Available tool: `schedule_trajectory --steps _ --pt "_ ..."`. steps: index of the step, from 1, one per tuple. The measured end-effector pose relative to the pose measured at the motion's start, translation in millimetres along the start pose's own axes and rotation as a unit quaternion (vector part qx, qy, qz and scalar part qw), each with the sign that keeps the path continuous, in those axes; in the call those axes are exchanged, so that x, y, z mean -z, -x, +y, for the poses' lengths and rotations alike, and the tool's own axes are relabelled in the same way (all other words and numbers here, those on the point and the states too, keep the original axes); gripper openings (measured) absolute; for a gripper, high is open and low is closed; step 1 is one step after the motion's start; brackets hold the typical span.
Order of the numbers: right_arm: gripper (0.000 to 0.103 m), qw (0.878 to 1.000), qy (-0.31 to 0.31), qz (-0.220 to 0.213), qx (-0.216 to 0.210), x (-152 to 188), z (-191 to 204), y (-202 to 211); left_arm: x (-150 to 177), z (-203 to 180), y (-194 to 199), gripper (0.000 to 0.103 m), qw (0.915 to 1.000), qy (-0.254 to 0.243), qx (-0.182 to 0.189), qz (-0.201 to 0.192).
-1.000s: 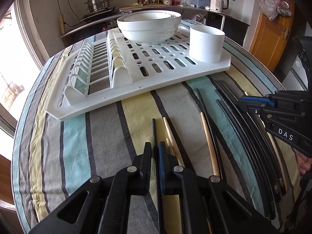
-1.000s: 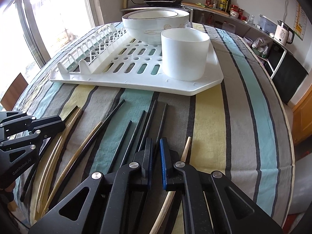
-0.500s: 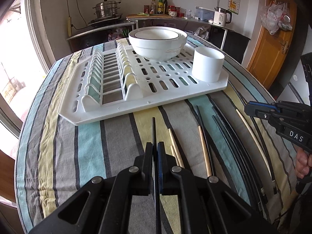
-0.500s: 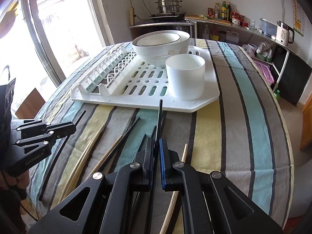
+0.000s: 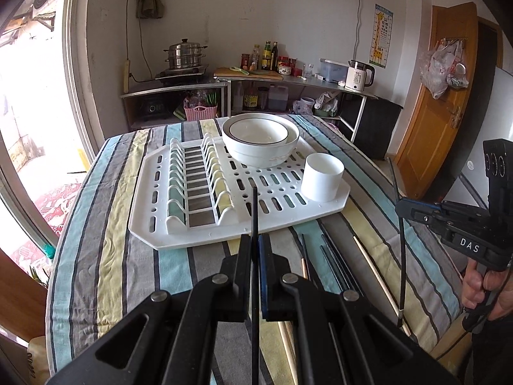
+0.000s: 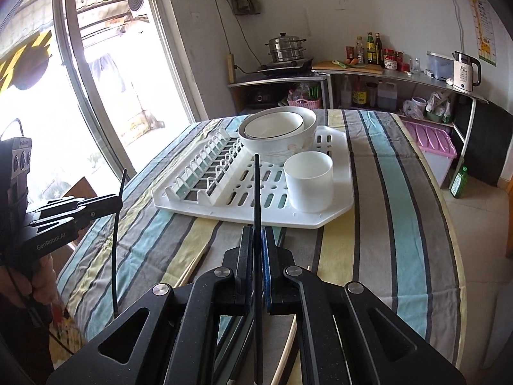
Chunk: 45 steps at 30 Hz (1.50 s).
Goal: Organize utensils
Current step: 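Lift the black chopstick with the right tool into the white cup while the left tool carries its own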
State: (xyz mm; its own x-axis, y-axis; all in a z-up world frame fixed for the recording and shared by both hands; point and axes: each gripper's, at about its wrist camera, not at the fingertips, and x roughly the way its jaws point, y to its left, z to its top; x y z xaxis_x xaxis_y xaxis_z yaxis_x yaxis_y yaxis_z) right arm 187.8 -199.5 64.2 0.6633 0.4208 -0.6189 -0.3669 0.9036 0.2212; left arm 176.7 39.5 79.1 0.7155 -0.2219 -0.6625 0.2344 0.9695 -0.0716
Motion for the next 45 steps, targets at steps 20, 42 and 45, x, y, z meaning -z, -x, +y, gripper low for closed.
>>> schedule_trajectory --steps 20,42,45 --pt "0.005 0.997 0.005 -0.076 0.000 -44 -7 37 -56 -18 32 0.005 0.9975 -0.009 0.012 -0.069" --pt "0.005 0.992 0.009 -0.121 0.017 -137 -40 22 -168 -58 -23 0.005 0.9942 -0.008 0.067 -0.083" --pt "0.005 0.992 0.006 -0.121 0.017 -142 -42 17 -177 -63 -31 0.005 0.9940 -0.010 0.072 -0.081"
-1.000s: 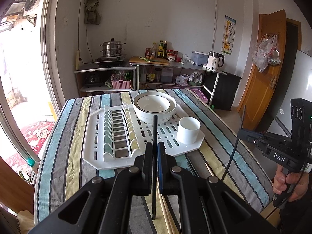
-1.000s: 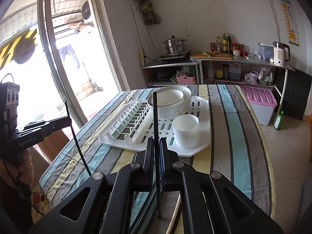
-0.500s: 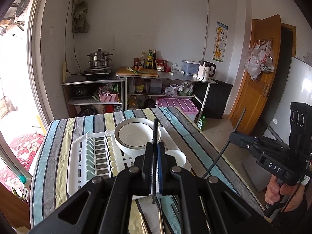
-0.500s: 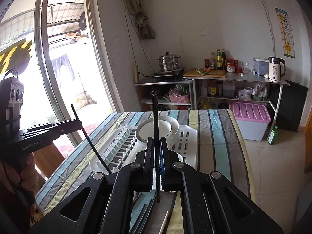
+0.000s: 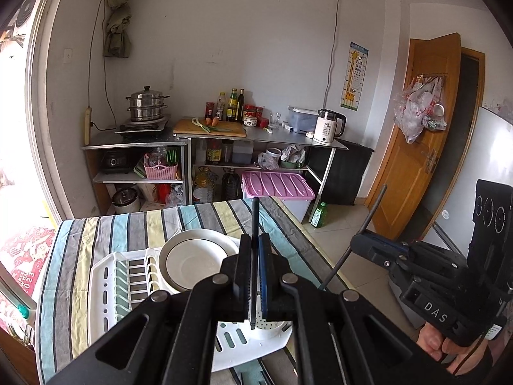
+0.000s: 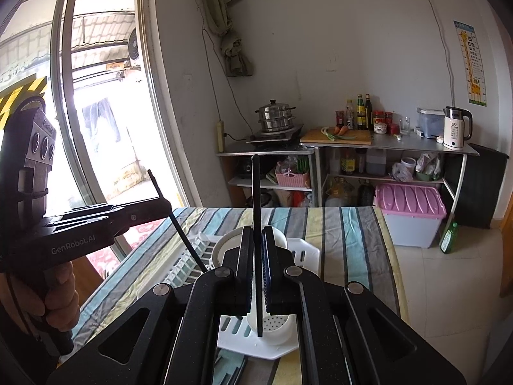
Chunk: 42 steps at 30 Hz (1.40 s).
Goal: Organize utensils
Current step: 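Lift the black chopstick with the right tool into the white cup while the left tool carries its own, then open the left tool to drop its black chopstick into the white cup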
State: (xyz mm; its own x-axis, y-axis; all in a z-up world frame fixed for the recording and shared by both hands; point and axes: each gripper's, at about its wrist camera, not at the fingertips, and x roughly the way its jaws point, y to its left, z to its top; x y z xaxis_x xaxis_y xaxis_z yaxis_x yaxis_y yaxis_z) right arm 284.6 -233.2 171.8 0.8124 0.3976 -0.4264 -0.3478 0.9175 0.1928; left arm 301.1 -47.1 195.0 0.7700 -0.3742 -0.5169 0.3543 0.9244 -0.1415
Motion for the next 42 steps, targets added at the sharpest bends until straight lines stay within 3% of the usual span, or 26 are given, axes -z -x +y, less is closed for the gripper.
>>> schedule_trajectory --steps 17,37,40,42 --pt "0.005 0.998 -0.033 0.053 0.003 23 -32 -60 23 20 -71 0.005 0.9979 0.036 0.012 0.052" --pt "0.006 0.995 -0.055 0.076 0.027 32 -56 -68 38 43 -80 0.007 0.9967 0.051 -0.020 0.060" --pt "0.020 0.995 -0.054 0.074 0.028 32 -56 -65 41 44 -77 0.010 0.9966 0.053 -0.021 0.060" --pt "0.023 0.996 -0.055 0.072 0.027 33 -57 -61 43 44 -73 0.017 0.9967 0.056 -0.022 0.056"
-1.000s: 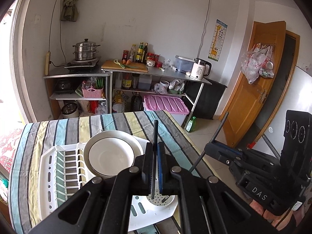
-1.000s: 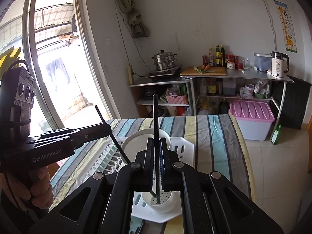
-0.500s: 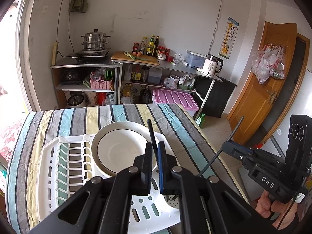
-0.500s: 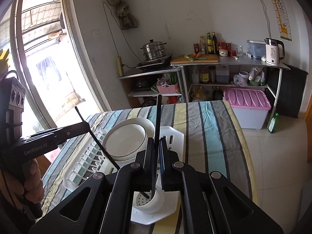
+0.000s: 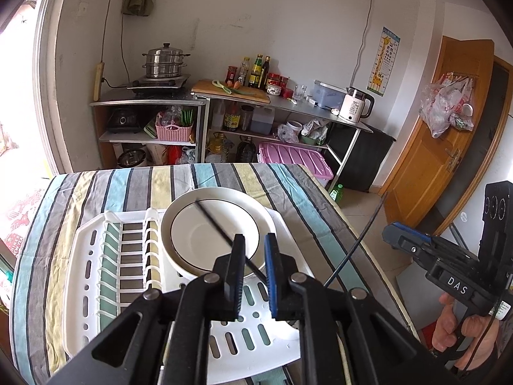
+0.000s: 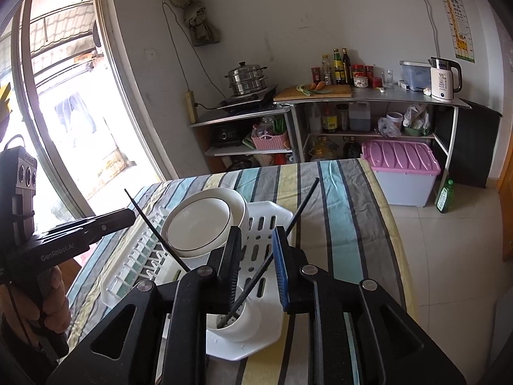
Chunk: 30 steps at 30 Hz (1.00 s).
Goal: Organize utensils
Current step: 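Open the left tool to drop its black chopstick into the white cup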
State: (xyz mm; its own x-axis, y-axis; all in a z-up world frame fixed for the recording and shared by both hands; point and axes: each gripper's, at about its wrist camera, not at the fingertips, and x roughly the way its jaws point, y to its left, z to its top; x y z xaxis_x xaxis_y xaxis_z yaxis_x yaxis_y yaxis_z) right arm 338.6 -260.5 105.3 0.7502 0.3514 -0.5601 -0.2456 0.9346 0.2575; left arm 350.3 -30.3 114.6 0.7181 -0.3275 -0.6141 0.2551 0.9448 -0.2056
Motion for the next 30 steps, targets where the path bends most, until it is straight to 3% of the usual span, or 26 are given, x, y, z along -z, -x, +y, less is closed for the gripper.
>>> schedule_trajectory --steps 7,12,16,19,27,30 --pt "0.023 1.000 0.002 -0.003 0.006 12 -1 12 15 -4 16 0.028 0.9999 -0.010 -0.003 -0.010" --pt "0.023 1.000 0.015 -0.024 0.009 31 9 37 35 -8 43 0.032 0.9991 -0.021 0.000 -0.038" --pt "0.041 0.999 0.020 -0.036 0.010 56 19 60 61 -7 69 0.033 0.9975 -0.020 -0.005 -0.067" --pt "0.043 0.999 0.022 -0.037 -0.006 77 26 75 83 -3 86 0.033 0.9967 -0.016 -0.011 -0.078" --pt "0.043 0.999 0.033 -0.038 -0.005 133 45 108 145 -1 117 0.034 0.9963 -0.024 -0.042 -0.071" --pt "0.043 0.999 0.039 -0.032 -0.002 152 51 115 163 1 125 0.045 0.9970 -0.016 -0.041 -0.064"
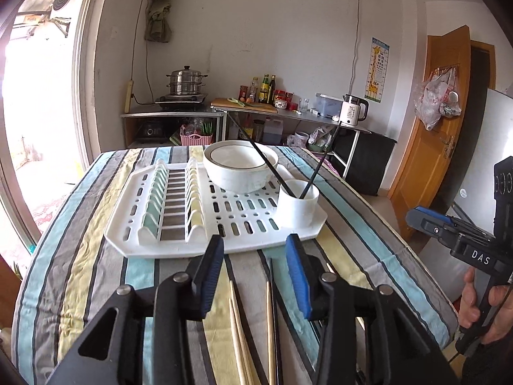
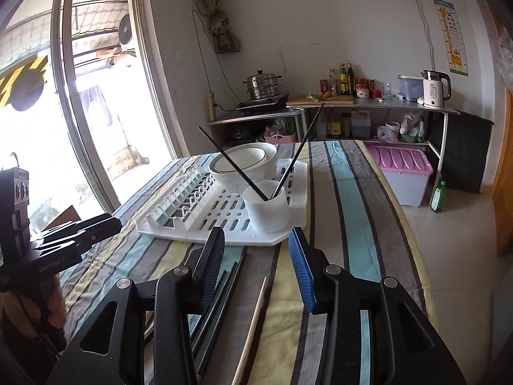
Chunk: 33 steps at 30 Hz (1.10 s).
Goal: Organize utensils
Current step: 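Open the left tool to drop its black chopstick into the white cup, then lower the right tool onto another black chopstick while the left tool grasps one too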
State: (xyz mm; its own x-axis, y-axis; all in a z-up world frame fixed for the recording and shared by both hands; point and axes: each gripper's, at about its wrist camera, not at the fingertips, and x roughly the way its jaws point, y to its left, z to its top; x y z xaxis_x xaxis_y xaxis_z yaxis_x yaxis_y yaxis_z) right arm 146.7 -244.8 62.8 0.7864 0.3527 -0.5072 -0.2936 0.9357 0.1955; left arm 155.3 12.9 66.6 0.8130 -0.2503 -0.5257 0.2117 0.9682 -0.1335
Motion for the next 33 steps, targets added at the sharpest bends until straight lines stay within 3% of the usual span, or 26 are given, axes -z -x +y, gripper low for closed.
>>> schedule_trajectory --steps 2,7,21,29,33 --pt "0.043 1.000 0.002 0.004 0.001 11 4 4 13 -2 7 0.052 1.0000 0.001 -0.004 0.001" --pt "0.043 1.000 -0.002 0.013 -0.001 35 13 14 37 -2 16 0.055 0.9999 0.006 -0.008 0.008" --pt "0.043 1.000 -0.003 0.031 0.002 62 18 21 66 -8 28 0.055 0.9996 0.003 0.001 0.028" --pt "0.042 0.999 -0.002 0.046 0.002 65 18 8 72 -13 12 0.040 0.9986 -0.007 0.003 0.053" --pt "0.036 0.998 -0.001 0.058 0.004 66 17 0 71 -13 2 0.037 0.9978 -0.008 0.002 0.065"
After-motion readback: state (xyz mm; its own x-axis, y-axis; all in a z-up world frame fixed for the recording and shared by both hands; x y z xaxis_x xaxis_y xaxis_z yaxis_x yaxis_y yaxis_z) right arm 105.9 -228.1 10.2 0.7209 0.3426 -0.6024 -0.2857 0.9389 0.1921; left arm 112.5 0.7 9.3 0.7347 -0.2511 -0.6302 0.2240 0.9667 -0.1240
